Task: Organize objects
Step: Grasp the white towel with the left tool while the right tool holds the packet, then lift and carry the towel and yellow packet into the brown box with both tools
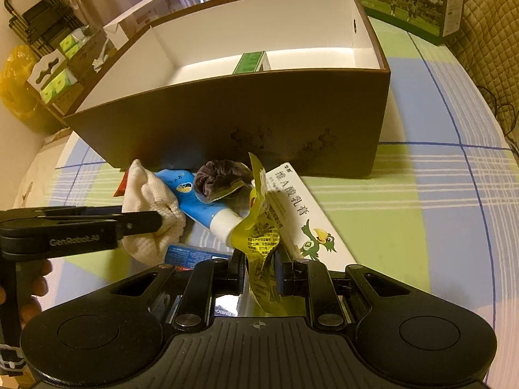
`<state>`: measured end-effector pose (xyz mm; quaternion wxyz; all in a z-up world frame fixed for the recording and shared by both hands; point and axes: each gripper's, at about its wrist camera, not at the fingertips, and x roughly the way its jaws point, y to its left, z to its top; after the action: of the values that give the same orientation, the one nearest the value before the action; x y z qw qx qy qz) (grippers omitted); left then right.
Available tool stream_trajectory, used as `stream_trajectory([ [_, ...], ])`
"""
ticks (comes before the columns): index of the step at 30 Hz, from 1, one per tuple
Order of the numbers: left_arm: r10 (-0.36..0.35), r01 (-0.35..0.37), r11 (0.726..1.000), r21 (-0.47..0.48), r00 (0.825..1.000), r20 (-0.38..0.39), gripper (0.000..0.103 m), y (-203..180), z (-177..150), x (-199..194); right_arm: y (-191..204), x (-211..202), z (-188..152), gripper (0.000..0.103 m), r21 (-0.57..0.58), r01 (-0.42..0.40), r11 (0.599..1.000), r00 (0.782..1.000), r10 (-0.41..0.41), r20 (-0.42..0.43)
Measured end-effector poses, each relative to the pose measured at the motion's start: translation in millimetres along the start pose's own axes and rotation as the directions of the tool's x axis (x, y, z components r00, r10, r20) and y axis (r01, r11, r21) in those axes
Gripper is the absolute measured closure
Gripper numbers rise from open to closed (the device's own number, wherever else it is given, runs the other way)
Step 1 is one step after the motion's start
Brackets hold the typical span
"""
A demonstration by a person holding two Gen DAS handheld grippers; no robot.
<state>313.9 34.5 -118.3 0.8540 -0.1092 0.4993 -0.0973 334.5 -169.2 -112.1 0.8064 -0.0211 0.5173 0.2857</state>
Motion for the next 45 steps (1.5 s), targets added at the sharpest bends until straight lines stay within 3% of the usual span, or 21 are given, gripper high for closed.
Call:
stream_trajectory([
  [5,-0.006,0.006,1.0,-0.011,1.0,-0.004,0.081,2,-2,-9,0,-6,-1,0.088,0.002,0.002,1.0,1.0,-0.002,0.012],
  [8,-0.028,0.027,0.995,-0.092,1.0,-0.012,0.06,7,1,-8,-1,-9,-2,0.088,0.002,0.005,1.0,1.0,-0.005,0.019],
  [9,-0.022,0.019,0.992,-0.127,1.0,-0.019,0.046,8,3,-6,-1,-9,-2,0.088,0.003,0.007,1.0,1.0,-0.008,0.019],
  [11,-0.006,0.002,0.987,-0.163,1.0,-0.023,0.042,11,8,-1,-3,-10,-3,0.088,0.006,0.012,1.0,1.0,-0.012,0.02],
  [17,0.045,-0.05,0.988,-0.147,0.998,-0.032,0.058,7,10,10,-6,-16,-5,0.088,0.013,0.023,1.0,0.999,-0.023,0.032],
  [19,0.029,-0.031,0.992,-0.124,0.999,-0.018,0.077,4,8,7,-6,-18,-6,0.088,0.014,0.023,1.0,0.999,-0.024,0.037],
  [22,0.022,-0.022,0.996,-0.087,1.0,0.001,0.085,1,5,0,-7,-22,-6,0.088,0.013,0.019,1.0,0.999,-0.02,0.046],
  [31,0.02,-0.015,0.997,-0.069,0.997,0.077,0.087,13,-5,-53,-5,-46,-2,0.088,0.002,-0.023,1.0,0.996,0.023,0.091],
  [37,0.041,-0.029,0.996,-0.083,0.987,0.153,0.087,19,17,-93,-15,-75,12,0.088,0.013,-0.039,0.999,0.989,0.037,0.144],
  [45,0.035,-0.021,0.999,-0.05,0.956,0.29,0.087,16,65,-127,-25,-107,50,0.088,0.029,-0.074,0.997,0.965,0.064,0.256],
])
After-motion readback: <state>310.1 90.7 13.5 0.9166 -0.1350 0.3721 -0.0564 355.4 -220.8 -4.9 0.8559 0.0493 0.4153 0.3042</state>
